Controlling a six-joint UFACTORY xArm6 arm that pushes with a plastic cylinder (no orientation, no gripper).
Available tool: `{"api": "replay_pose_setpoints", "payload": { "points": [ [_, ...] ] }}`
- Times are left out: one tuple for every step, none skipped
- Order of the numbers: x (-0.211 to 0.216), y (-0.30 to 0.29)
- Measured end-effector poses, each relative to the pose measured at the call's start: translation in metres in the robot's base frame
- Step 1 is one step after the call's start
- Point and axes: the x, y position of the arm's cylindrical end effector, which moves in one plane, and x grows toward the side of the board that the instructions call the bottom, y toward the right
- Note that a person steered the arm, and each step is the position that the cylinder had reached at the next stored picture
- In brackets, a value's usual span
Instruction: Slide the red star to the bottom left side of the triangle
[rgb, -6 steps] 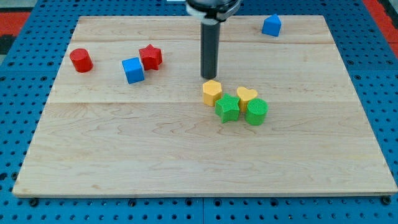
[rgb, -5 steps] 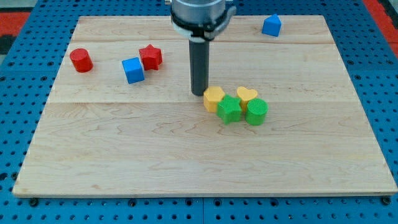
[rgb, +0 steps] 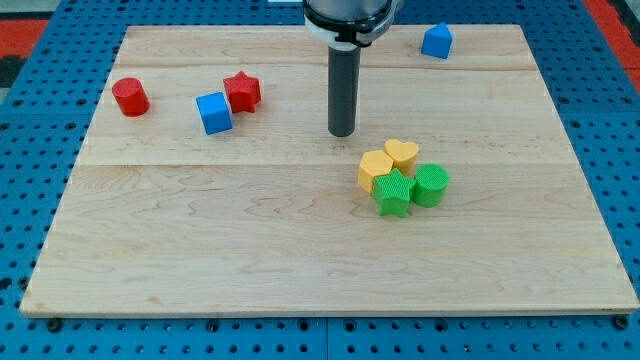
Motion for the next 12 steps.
{"api": "replay_pose_setpoints", "payload": {
  "points": [
    [0.0, -0.007],
    [0.031, -0.032],
    [0.045, -0.099],
    [0.022, -0.161],
    [-0.019, -0.137],
    [-0.053, -0.096],
    [-0.06, -0.078],
    [-0.034, -0.092],
    [0.014, -0.164],
    [-0.036, -0.212],
    [-0.047, -0.221],
    [-0.047, -0.225]
  ]
}}
